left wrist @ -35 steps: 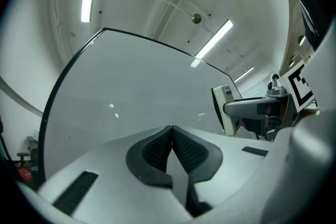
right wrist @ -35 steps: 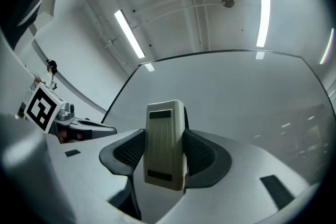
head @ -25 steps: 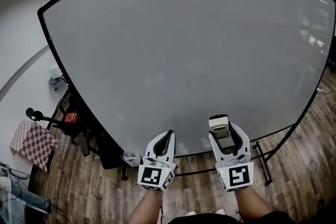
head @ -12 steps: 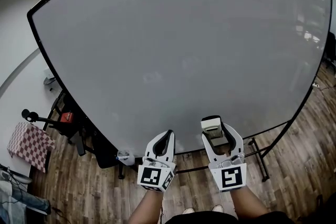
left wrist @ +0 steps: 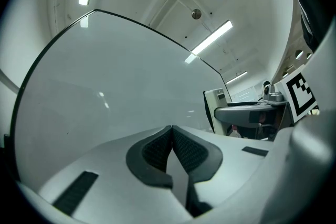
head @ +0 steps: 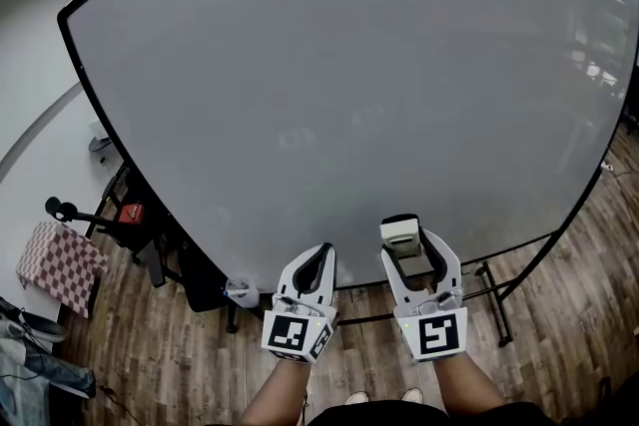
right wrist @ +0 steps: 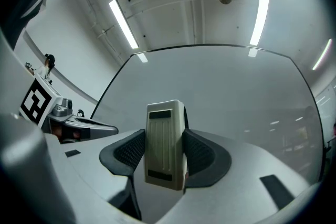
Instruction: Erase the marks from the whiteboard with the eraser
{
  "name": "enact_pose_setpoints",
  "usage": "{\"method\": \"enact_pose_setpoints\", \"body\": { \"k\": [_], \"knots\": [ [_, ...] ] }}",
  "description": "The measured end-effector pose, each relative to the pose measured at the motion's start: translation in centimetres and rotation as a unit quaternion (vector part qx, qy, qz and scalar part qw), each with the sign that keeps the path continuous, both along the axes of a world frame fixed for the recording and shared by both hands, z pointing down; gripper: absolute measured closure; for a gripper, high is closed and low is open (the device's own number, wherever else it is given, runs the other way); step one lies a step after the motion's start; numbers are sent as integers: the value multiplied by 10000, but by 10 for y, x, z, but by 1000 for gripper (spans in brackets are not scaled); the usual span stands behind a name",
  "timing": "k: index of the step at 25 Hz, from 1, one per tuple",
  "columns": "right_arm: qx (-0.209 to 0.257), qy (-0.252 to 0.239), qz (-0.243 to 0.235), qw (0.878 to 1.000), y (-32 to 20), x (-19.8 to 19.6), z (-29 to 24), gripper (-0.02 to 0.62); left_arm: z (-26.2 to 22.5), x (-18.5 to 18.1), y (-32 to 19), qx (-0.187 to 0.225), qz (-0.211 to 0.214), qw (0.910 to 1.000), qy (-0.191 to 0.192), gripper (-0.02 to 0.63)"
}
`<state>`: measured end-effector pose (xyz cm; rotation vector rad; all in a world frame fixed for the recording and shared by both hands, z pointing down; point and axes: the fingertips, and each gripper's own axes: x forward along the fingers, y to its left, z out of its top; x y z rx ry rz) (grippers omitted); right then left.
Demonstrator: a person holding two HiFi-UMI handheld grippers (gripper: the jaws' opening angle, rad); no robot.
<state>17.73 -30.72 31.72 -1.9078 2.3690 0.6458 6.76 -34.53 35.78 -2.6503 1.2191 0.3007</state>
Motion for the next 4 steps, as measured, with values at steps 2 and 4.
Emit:
{"method": "enact_pose_setpoints", "body": {
  "k": [2, 4],
  "knots": [
    [4, 113, 41, 9999, -1, -2, 0, 342, 0, -1, 2, 11, -5, 10000, -34, 586],
    [21, 212, 85, 9997, -2, -4, -1, 343, 0, -1, 4, 18, 8, 10000, -95, 586]
  ]
}}
